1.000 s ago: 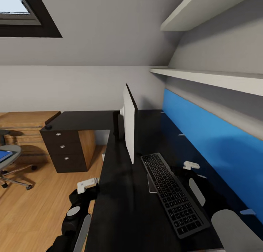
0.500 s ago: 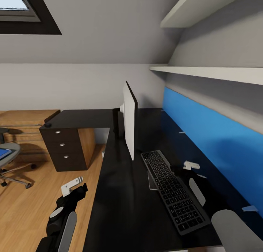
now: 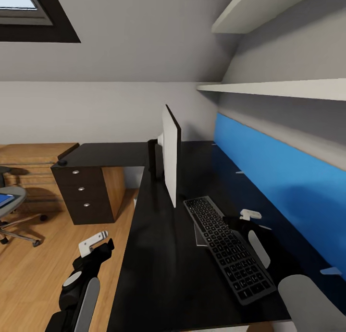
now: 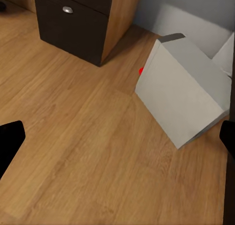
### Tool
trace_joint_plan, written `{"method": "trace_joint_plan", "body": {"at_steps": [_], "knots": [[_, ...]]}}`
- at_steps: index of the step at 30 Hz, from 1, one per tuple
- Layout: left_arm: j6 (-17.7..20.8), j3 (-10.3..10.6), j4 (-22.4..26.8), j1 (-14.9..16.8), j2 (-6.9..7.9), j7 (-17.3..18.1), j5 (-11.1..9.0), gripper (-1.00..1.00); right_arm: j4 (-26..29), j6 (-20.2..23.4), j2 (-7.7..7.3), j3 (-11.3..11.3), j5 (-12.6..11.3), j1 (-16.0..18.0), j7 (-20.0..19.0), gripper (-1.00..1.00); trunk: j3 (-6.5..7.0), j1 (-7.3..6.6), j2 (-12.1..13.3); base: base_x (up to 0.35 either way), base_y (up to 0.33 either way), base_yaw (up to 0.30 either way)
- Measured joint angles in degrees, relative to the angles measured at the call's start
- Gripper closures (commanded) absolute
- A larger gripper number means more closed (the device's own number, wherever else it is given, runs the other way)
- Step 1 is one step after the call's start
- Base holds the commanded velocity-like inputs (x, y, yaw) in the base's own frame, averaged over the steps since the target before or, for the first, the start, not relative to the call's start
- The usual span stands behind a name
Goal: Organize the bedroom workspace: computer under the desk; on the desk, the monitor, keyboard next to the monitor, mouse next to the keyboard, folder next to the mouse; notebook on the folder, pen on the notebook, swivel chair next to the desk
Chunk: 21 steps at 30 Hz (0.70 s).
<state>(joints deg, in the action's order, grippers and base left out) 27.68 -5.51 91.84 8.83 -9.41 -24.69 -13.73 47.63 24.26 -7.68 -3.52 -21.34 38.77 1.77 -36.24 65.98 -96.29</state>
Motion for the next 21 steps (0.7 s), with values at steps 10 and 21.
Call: {"method": "trace_joint_plan", "body": {"at_steps": [10,21], "knots": [[0.18,-0.08,-0.43,0.01,1.97,0.18,0.02,-1.00,0.23,0.62,0.02,-0.04,-0.55,-0.01,-0.01,-1.00,0.00,0.02,0.00,-0.117,0.000,0.000],[0.19,-0.08,-0.44,0.01,2.06,0.18,0.01,-1.00,0.22,0.63,0.02,0.02,-0.52,-0.01,-0.03,-1.00,0.00,0.02,0.00,-0.133,0.000,0.000]]}}
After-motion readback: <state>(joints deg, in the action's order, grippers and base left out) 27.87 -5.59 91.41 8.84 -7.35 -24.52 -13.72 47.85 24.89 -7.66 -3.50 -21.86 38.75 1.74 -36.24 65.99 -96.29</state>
